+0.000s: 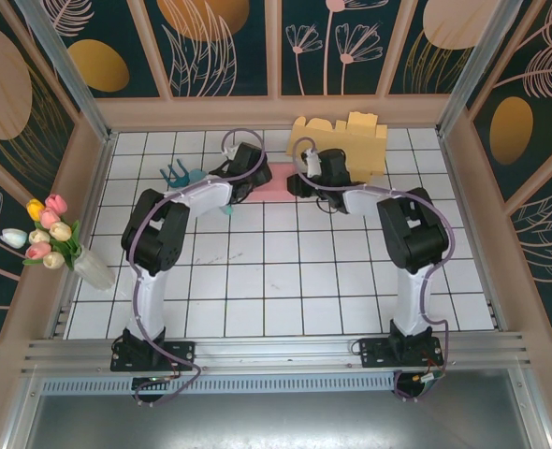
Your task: Fold the paper box
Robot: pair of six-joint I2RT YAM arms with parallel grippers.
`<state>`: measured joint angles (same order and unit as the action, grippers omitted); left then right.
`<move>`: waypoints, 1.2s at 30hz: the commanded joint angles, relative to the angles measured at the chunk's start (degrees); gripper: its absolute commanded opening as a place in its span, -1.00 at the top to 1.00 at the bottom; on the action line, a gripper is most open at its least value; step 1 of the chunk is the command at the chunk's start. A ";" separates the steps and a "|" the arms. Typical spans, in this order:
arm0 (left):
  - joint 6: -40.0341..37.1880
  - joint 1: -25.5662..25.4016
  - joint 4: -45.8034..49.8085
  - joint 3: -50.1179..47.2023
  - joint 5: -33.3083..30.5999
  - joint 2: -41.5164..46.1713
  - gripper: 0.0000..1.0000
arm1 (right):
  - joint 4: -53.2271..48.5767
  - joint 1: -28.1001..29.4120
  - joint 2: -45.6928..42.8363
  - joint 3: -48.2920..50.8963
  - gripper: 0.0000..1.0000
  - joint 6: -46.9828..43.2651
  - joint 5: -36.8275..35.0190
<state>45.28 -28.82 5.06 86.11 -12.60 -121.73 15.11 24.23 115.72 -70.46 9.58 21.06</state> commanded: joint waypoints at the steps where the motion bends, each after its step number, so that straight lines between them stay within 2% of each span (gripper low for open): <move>1: -2.34 1.31 1.53 1.84 1.78 -2.16 -0.45 | 1.57 2.84 3.26 -4.36 0.26 1.11 4.00; 11: -2.41 5.90 5.18 -0.16 -3.87 -2.10 -0.51 | -0.63 5.72 8.14 -10.01 0.24 0.85 2.13; 20: -3.18 5.97 7.58 -0.48 -6.03 1.11 -0.72 | -3.66 5.39 3.10 -8.28 0.11 -1.70 -4.36; 25: -3.22 5.99 7.17 -3.30 -6.56 7.18 -0.74 | -8.42 5.13 -0.99 -7.48 0.07 -8.44 -14.66; 31: -8.27 5.88 0.26 -14.94 -4.41 22.37 -0.76 | -17.68 3.22 -2.34 -9.92 0.02 -22.16 -27.04; 36: -6.79 4.77 -7.37 -29.73 -1.02 36.28 -0.78 | -26.08 1.70 2.77 -13.69 -0.01 -34.07 -47.49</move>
<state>39.00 -23.31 2.83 62.28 -15.46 -89.60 -2.94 26.94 115.35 -81.21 -14.72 -10.83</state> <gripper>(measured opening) 0.886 0.499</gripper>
